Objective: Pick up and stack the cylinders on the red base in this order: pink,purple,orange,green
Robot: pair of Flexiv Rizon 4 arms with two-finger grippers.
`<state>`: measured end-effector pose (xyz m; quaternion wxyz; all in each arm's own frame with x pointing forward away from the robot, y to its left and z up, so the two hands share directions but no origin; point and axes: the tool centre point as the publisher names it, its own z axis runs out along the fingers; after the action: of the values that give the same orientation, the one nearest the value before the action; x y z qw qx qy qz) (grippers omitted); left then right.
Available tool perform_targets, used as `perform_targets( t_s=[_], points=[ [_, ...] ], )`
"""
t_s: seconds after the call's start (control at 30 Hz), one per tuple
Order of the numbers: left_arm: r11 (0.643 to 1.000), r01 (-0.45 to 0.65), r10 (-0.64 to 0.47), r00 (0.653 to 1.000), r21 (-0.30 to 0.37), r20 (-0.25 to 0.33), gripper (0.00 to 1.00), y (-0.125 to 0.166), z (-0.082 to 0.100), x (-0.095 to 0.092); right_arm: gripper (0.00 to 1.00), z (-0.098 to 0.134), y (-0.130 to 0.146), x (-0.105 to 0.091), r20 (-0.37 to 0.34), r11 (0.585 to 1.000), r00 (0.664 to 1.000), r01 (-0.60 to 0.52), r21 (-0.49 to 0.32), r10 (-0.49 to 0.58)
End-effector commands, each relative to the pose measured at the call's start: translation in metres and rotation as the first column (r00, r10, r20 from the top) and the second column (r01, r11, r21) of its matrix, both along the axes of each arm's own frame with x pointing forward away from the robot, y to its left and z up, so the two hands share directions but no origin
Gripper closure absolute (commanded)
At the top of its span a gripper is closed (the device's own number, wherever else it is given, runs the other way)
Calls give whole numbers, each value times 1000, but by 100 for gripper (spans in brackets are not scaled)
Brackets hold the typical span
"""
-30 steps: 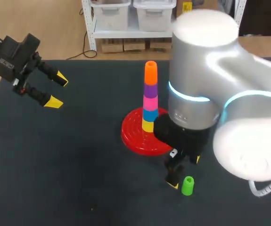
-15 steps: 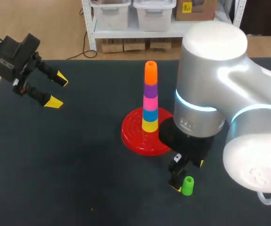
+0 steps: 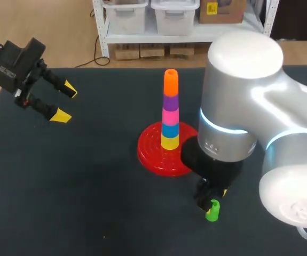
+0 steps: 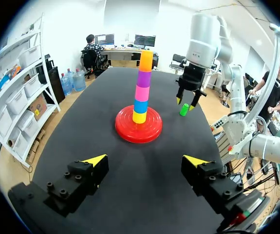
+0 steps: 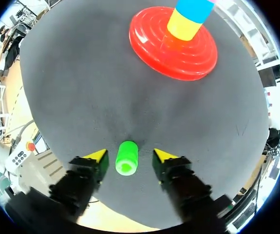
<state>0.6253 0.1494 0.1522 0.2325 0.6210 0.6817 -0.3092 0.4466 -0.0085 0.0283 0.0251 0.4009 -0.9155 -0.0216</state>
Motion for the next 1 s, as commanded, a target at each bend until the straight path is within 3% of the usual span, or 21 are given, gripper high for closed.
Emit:
perform_targets(
  t_s=[0.03,0.5,0.57,0.6,0.83,0.87,1.0],
  points=[
    [1000,0,0,1000,-2,3,0,0,-1,-1,58,-1,-2,-1,7,1000,1000,-1,4,1],
    [1000,0,0,1000,-2,3,0,0,-1,-1,65,-4,-2,-3,-6,1000,1000,-16,-7,16],
    [1000,0,0,1000,-2,3,0,0,-1,-1,76,-4,-1,-3,-12,1000,1000,-13,-10,13],
    [1000,0,0,1000,-2,3,0,0,-1,-1,100,-1,0,-3,-16,1000,1000,-9,-9,9],
    [1000,0,0,1000,-2,3,0,0,-1,-1,100,48,8,17,-36,1000,999,19,12,-19],
    [1000,0,0,1000,-2,3,0,0,-1,-1,100,69,10,24,-22,1000,1000,17,24,-16],
    [1000,0,0,1000,-2,3,0,0,-1,-1,100,116,14,43,-20,999,1000,23,36,-23]
  ],
)
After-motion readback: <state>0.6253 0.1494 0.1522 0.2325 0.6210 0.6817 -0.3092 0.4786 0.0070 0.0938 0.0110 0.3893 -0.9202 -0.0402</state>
